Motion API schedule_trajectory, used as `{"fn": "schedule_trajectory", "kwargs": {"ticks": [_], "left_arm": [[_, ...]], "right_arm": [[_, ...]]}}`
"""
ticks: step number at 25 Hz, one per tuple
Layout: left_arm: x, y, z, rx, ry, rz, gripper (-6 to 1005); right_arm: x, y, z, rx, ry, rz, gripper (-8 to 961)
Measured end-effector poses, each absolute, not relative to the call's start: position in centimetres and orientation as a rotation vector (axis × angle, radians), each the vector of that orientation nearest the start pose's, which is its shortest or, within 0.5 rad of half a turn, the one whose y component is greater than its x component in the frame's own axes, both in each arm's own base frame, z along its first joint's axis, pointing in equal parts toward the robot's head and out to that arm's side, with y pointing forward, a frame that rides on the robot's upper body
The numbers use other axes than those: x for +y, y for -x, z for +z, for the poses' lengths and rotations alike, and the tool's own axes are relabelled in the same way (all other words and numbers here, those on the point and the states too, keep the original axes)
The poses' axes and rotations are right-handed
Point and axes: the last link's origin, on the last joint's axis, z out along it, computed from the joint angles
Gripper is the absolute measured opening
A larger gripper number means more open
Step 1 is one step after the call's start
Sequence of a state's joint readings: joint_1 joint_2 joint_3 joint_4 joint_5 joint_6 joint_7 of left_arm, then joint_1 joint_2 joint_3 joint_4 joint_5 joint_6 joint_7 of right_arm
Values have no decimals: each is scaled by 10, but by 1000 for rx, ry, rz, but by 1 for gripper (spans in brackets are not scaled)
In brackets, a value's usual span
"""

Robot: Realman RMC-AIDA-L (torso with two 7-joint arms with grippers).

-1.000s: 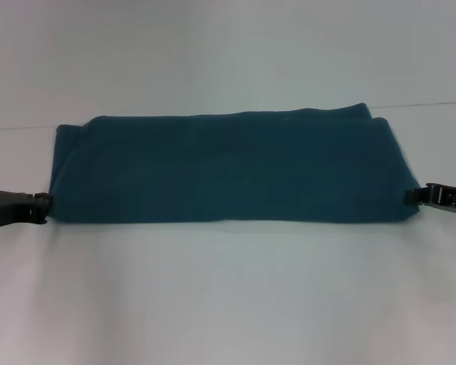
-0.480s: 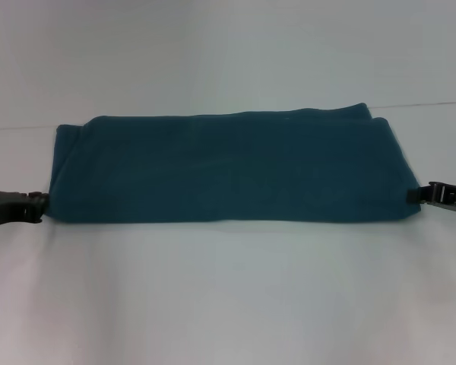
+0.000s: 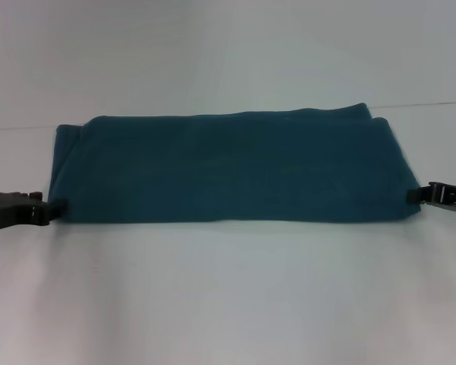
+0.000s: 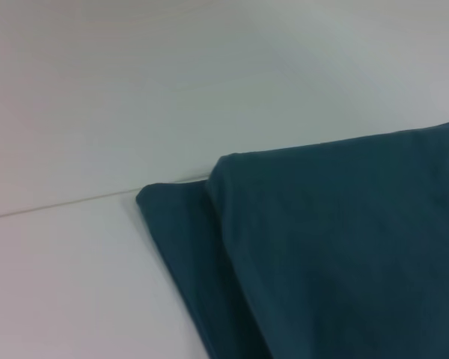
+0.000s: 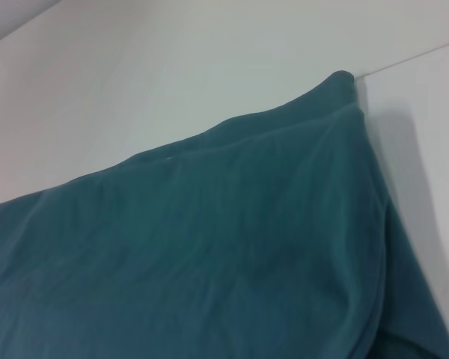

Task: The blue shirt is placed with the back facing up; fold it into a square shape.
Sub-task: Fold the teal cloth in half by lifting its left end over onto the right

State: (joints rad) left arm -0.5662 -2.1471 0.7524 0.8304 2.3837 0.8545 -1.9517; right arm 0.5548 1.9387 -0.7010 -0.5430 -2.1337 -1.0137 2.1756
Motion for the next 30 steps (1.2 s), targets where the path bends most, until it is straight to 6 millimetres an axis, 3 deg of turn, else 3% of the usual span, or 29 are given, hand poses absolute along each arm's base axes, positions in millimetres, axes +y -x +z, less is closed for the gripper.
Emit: {"fn": "schedule_trajectory", "kwargs": {"ticks": [4, 10, 30], "left_arm": [[401, 308, 15, -1018, 2111, -125, 475], [401, 310, 15, -1021, 2102, -120, 660], [401, 310, 9, -1006, 2118, -69, 649]], "right_arm": [[381, -352, 52, 1571, 1925, 430, 9], [381, -352, 52, 1567, 1927, 429, 10], [382, -352, 52, 1566, 1928, 430, 10]]}}
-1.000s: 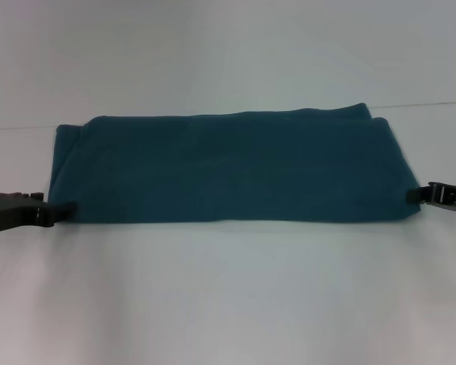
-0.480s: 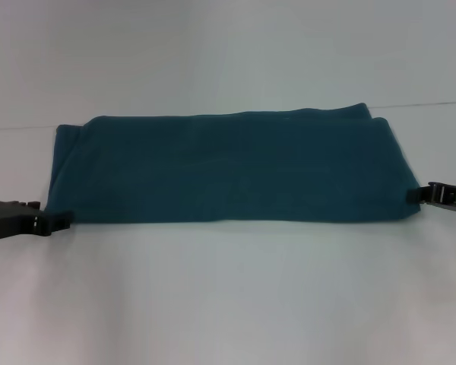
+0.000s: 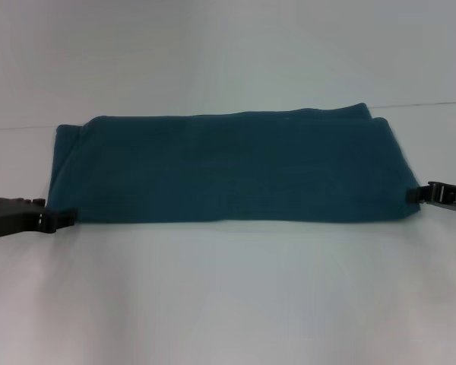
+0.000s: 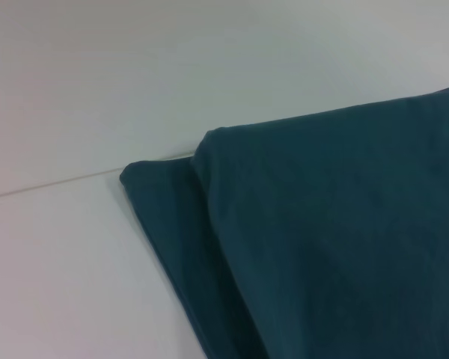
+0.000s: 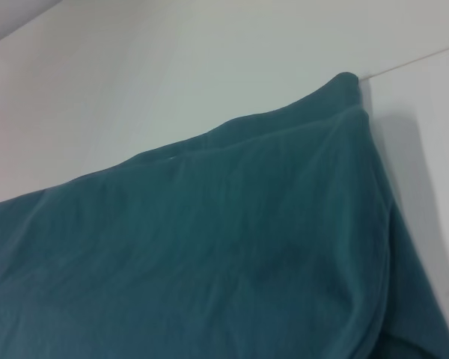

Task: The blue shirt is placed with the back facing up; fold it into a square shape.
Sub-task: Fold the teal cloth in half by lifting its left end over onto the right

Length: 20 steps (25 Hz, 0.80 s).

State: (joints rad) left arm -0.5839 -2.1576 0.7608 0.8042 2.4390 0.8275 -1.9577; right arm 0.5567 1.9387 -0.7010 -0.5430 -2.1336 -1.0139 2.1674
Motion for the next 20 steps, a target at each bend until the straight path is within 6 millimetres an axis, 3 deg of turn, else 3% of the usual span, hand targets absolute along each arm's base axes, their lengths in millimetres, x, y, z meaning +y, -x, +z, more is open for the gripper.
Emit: {"fn": "schedule_trajectory", "kwargs": {"ticks": [4, 15, 20], "left_arm": [[401, 309, 9, -998, 2120, -66, 641], [403, 308, 10, -997, 2118, -71, 497], [403, 308, 10, -996, 2115, -70, 211]], "right_arm": [[381, -352, 52, 1568, 1927, 429, 10], [381, -352, 51, 1566, 1929, 429, 9], [381, -352, 51, 1568, 1927, 428, 9]]}}
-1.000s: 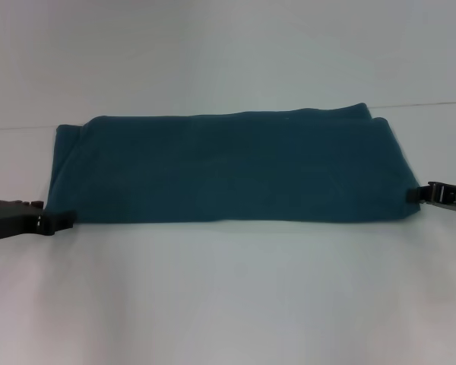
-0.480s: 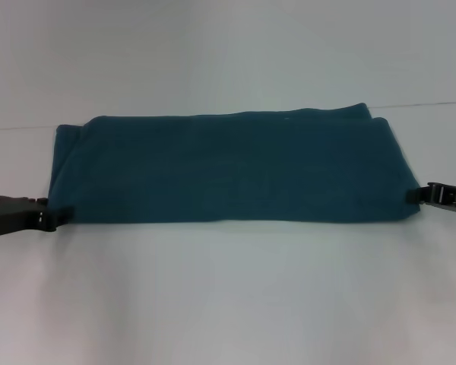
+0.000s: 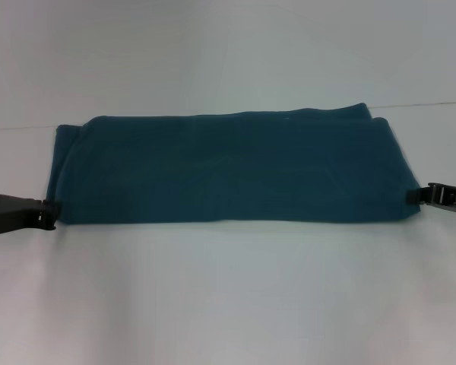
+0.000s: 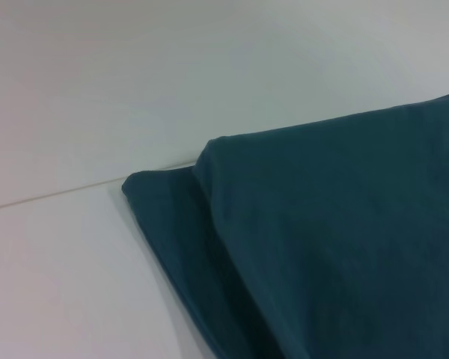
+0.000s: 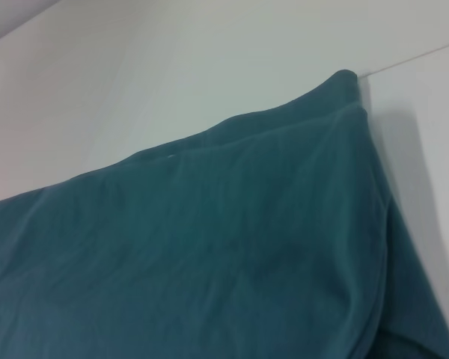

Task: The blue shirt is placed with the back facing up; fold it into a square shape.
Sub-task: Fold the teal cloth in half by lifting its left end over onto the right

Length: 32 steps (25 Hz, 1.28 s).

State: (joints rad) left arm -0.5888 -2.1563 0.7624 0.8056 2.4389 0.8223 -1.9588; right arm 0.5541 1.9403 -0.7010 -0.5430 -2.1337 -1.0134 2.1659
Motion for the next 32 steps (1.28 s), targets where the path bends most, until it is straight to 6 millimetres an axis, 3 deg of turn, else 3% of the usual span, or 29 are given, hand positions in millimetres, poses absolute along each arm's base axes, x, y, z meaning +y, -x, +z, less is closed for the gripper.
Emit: {"fn": "schedule_trajectory", "kwargs": {"ticks": [3, 9, 23, 32], "left_arm": [[404, 309, 11, -995, 2108, -69, 78], [403, 309, 13, -999, 2100, -74, -2], [372, 323, 29, -1104, 2117, -107, -1], [345, 324, 32, -1183, 2195, -182, -1]], "right_arm": [[381, -352, 51, 1568, 1927, 428, 9], [381, -352, 51, 1568, 1928, 428, 10], [376, -352, 50, 1517, 1993, 415, 10], [356, -358, 55, 1487, 2048, 476, 9]]}}
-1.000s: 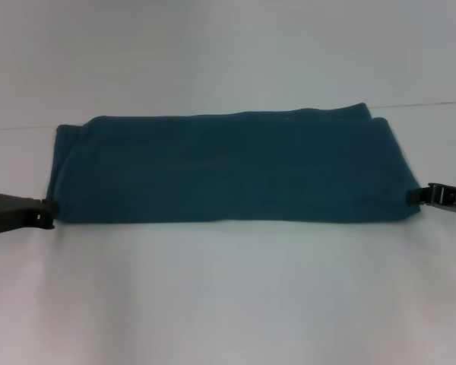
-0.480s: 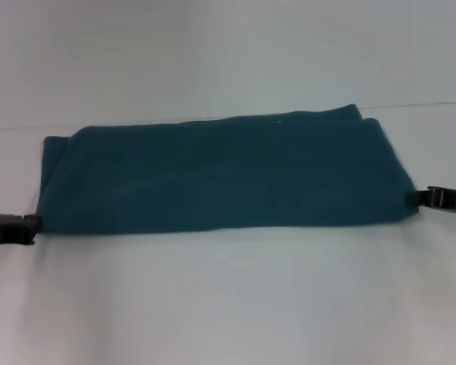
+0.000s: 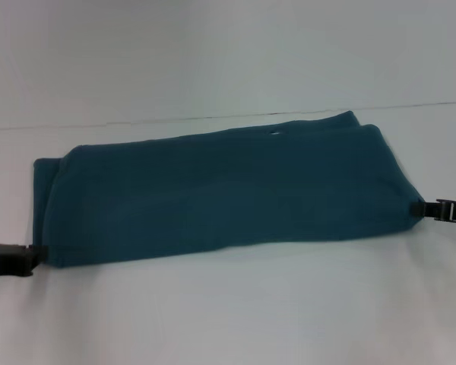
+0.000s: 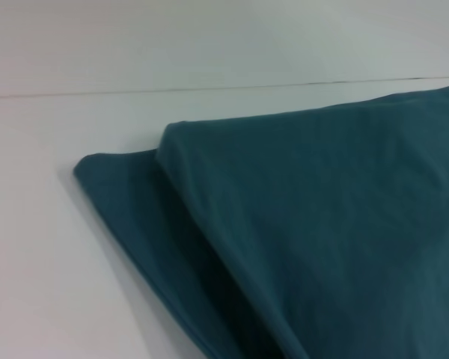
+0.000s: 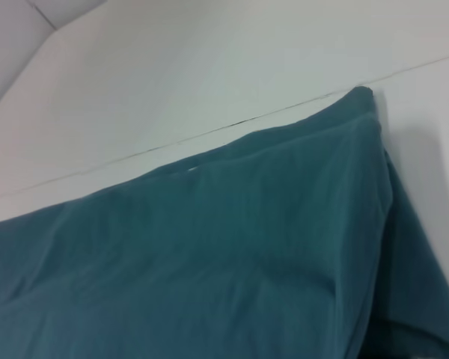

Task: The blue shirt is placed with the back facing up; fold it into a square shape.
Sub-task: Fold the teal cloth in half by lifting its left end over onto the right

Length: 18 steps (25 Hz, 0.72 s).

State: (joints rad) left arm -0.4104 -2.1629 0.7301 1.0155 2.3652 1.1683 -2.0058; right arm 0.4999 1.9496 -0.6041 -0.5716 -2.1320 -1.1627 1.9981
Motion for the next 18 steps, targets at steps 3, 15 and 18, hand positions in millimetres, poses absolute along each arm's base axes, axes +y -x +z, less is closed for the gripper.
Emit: {"fn": "schedule_trajectory", "kwargs": {"ticks": [3, 15, 18], "left_arm": [[332, 324, 36, -1218, 2236, -221, -1], [305, 344, 53, -1304, 2196, -311, -1], [303, 347, 55, -1308, 2185, -312, -1]], "right_arm": [[347, -361, 56, 1489, 2057, 485, 9], [314, -381, 52, 1558, 2012, 497, 9], [309, -384, 52, 1564, 1994, 508, 9]]}}
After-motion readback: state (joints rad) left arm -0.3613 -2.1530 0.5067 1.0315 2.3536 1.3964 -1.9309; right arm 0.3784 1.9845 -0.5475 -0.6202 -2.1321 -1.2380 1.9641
